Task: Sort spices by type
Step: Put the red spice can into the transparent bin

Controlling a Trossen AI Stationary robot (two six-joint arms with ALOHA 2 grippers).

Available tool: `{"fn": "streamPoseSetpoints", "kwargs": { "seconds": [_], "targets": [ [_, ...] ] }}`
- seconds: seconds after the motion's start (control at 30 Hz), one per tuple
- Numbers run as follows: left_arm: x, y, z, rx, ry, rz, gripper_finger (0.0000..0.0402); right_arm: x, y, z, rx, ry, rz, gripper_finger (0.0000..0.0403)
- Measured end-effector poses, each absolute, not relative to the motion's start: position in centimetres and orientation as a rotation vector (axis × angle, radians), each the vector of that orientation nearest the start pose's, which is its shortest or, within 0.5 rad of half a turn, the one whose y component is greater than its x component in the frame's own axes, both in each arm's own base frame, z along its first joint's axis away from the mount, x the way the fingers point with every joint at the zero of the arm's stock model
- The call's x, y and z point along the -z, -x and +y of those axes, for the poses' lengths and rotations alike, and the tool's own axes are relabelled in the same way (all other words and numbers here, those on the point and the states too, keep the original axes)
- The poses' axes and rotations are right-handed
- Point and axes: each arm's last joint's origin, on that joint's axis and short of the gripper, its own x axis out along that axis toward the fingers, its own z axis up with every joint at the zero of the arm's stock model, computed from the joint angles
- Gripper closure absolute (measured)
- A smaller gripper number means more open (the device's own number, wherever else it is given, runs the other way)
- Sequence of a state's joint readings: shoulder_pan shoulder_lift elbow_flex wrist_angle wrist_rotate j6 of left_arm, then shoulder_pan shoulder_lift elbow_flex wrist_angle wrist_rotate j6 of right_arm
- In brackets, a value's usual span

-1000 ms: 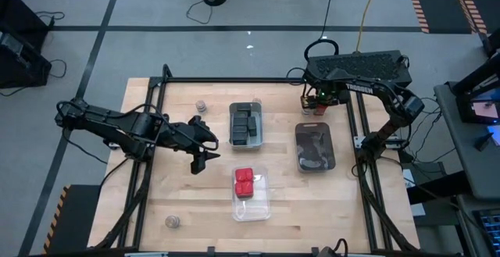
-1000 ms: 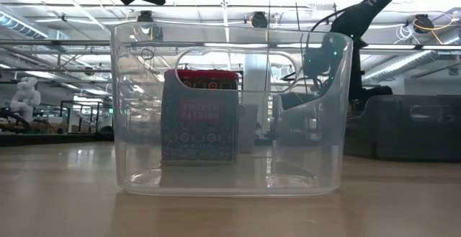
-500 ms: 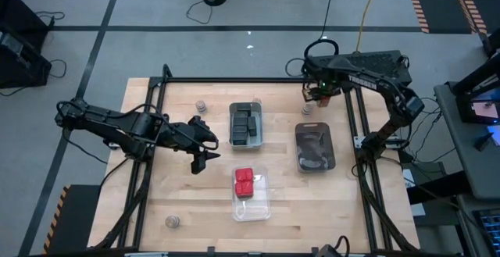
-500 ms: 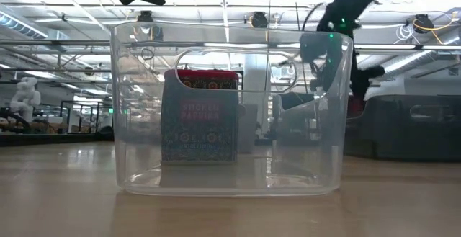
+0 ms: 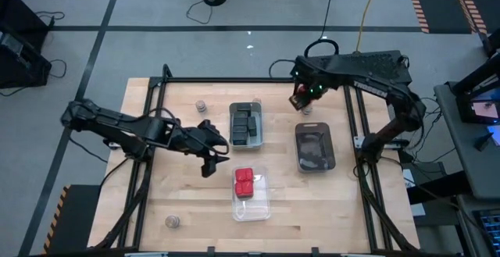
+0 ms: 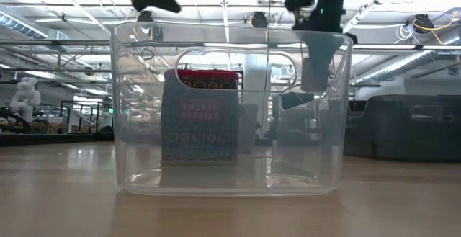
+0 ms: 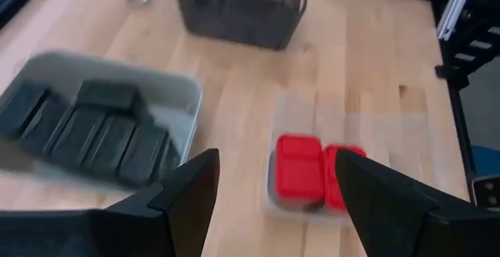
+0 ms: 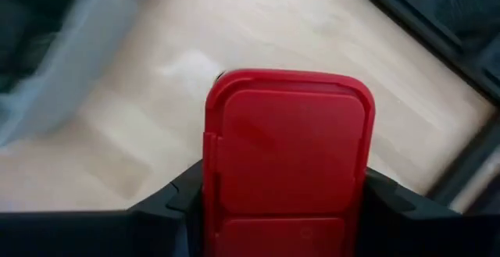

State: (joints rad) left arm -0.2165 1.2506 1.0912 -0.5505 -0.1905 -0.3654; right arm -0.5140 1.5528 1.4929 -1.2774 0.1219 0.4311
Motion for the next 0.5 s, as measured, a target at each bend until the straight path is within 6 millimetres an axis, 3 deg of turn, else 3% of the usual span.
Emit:
{"fn": "streamPoseSetpoints", "kwargs": {
  "seconds": [0.3, 0.5],
  "targets": [
    [-29.8, -29.6, -5.9, -0.068, 0.201, 0.566, 0.0142, -34.4, -26.9, -6.2, 0.432, -0.455, 1.094, 0.0214],
    [-30.9, -30.3, -5.6, -0.058, 0.206, 0.434, 0.0142, -34.9, -29.1, -1.5, 0.179, -0.334, 0.992, 0.0214]
  ]
}}
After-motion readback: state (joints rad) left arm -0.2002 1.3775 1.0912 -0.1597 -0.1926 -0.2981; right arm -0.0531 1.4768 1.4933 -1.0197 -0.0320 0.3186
